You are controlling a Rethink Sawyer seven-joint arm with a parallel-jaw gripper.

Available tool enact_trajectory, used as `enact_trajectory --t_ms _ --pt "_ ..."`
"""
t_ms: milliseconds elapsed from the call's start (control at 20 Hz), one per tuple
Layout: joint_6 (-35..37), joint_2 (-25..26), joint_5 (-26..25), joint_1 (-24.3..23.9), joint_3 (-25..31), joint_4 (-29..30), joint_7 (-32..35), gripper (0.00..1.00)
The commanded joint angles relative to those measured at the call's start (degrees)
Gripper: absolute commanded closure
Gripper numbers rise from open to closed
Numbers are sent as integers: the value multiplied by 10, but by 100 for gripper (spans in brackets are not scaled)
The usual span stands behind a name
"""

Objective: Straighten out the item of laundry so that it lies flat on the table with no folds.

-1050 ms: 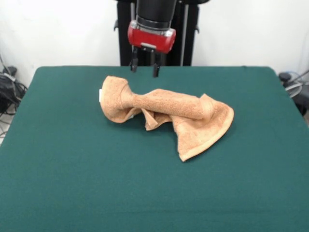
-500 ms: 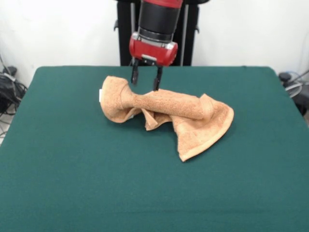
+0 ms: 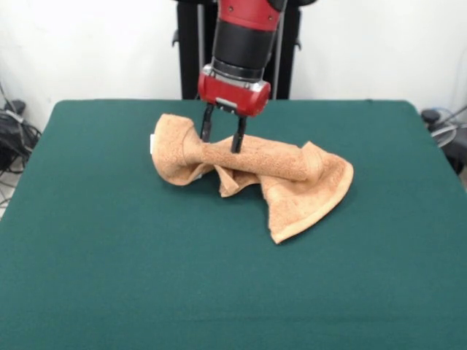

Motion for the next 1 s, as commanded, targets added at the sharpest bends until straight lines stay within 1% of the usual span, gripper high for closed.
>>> enact_trajectory --t_ms 50,300,650,700,850,1000 --pt "-25 31 49 13 -14 -29 100 0" --pt "-13 38 68 12 -10 -35 98 0" --pt "-4 53 97 27 -15 -48 93 0" --pt "0 50 100 30 -17 -48 92 0" --pt "43 13 107 36 -19 -36 82 0" --pt "70 0 113 33 -12 -28 77 0"
